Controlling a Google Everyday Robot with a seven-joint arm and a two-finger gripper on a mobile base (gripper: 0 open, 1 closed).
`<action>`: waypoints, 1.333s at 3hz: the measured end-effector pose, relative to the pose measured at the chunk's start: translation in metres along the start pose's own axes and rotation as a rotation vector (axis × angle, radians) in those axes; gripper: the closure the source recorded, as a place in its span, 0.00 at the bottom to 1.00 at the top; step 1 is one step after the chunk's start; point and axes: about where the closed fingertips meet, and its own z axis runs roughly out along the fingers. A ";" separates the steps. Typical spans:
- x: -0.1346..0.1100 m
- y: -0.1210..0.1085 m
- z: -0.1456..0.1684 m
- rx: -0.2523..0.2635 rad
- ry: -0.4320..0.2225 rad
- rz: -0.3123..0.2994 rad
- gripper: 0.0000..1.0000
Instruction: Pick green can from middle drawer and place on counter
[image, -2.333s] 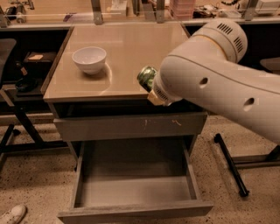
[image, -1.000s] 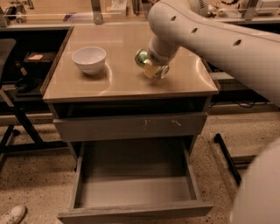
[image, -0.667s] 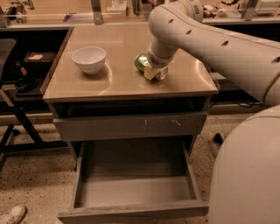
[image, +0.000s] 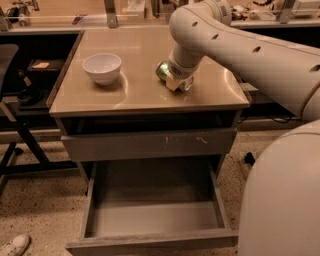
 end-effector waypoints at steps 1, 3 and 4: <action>0.000 0.000 0.000 0.000 0.000 0.000 0.54; 0.000 0.000 0.000 0.000 0.000 0.000 0.08; 0.000 0.000 0.000 0.000 0.000 0.000 0.00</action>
Offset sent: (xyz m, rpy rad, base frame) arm 0.0000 0.0000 0.0000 0.0000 0.0000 0.0000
